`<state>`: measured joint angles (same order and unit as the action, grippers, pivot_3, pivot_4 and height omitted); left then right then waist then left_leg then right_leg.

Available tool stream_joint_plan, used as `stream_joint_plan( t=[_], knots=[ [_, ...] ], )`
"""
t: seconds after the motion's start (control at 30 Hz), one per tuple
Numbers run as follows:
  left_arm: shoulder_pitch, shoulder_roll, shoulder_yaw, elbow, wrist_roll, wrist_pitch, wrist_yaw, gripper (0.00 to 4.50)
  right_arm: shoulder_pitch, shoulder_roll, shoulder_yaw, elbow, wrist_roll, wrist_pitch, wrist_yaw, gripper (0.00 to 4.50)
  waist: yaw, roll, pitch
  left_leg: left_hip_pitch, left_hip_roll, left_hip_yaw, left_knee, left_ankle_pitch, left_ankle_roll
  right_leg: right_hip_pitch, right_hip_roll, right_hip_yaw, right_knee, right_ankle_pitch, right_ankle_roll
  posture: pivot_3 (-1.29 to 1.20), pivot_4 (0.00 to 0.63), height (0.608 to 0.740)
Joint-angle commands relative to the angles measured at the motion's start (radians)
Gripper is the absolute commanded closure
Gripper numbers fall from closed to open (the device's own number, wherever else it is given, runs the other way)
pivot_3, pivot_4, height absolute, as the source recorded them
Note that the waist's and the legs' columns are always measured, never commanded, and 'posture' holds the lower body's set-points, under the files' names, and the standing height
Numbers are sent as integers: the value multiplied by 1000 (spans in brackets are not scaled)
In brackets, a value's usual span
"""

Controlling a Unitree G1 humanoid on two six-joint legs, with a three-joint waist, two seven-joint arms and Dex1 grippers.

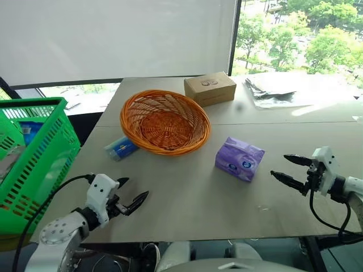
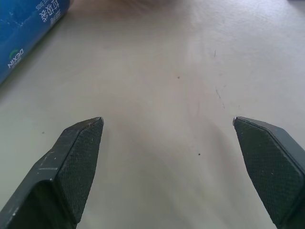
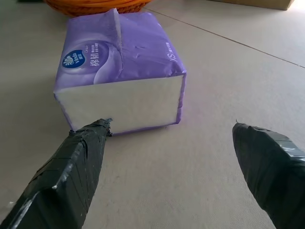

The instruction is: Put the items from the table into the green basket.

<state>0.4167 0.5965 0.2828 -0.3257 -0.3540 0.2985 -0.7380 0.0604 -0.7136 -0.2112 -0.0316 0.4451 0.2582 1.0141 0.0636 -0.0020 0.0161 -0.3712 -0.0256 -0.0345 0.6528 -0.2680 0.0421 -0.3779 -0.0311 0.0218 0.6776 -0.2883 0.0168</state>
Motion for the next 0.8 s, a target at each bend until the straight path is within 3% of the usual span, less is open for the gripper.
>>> stream_joint_plan(
  t=[0.03,0.4,0.53,0.7,0.8],
  knots=[
    [0,-8,20,-41,-13,-15,7,11,-32,-33,-17,29,-1,-37,47,0,2,0,0,0,0,0,0,0,0,0,0,0,0,0,0,101,0,740],
    [-18,-15,29,-27,-62,-11,-22,11,-53,-63,-20,17,3,-35,80,0,7,0,0,0,0,0,-1,0,0,0,0,0,0,0,0,95,0,740],
    [-23,-8,34,-29,-75,-25,-47,11,-152,-33,-31,-58,87,62,24,0,2,2,1,0,0,0,-1,0,0,0,0,0,0,0,0,88,0,740],
    [-33,1,46,-33,-90,-23,-63,11,-267,-21,68,-204,125,161,23,0,5,1,2,0,1,0,-1,0,0,0,1,0,0,0,0,99,0,740],
    [-16,14,75,-76,-127,-19,-90,11,-391,32,201,-267,110,207,22,0,3,-1,3,0,1,0,-1,0,0,-1,0,0,-1,0,0,126,0,740]
  ],
)
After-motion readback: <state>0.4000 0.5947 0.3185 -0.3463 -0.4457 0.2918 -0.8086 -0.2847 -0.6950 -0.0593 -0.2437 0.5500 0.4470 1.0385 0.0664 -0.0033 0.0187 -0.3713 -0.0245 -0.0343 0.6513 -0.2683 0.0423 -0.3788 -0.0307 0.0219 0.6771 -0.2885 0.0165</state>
